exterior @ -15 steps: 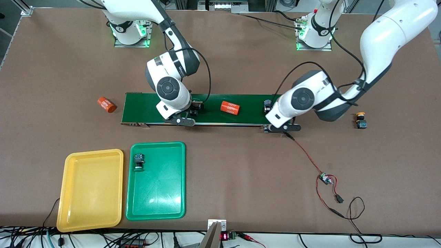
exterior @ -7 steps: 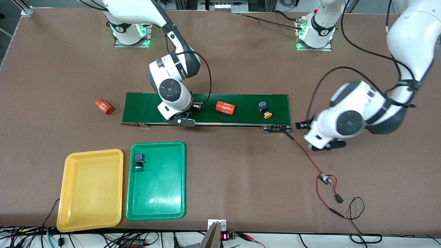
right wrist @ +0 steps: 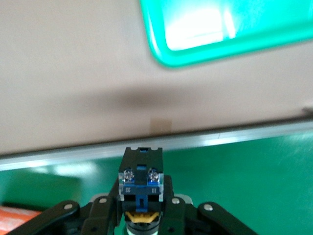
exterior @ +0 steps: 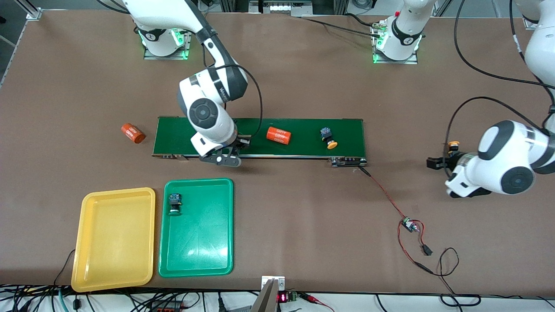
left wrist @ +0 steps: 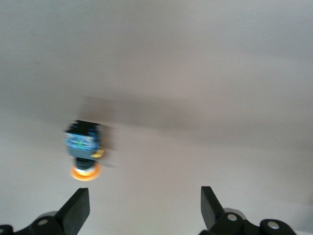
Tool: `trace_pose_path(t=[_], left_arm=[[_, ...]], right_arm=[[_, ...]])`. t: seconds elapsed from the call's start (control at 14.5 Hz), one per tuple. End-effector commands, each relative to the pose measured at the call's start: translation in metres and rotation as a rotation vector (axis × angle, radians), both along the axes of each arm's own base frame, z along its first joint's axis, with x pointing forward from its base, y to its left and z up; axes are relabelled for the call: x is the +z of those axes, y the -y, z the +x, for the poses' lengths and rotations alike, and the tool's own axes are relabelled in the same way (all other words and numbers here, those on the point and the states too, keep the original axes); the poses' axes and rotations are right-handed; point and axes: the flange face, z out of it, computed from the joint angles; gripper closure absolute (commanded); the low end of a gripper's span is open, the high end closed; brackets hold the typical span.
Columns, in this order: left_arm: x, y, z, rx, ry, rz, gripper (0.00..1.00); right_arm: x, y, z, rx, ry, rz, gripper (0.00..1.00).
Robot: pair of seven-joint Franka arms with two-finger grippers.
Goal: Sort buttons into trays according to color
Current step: 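Release the blue button in the green tray with the right gripper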
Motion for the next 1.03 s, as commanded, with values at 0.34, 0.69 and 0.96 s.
trace_pose_path(t=[0.34,0.69,0.96], left_arm=[[-0.046,-0.069,-0.018,-0.134,-0.069,-0.011,0.00],[-0.086,-0.075,-0.028,-0.166,-0.049,-0.063,0.20],[-0.090,-0.071,-0.034,-0.176,-0.074,-0.067,0.62]], right_arm=[[0.007,0.080,0.101,-0.008,0.117,-0.022,0.98],[-0.025,0.101,0.130,0.094,0.185,-0.021,0.98],[-0.075,0.112,0.144,0.163,0.267,-0.026,0.98]])
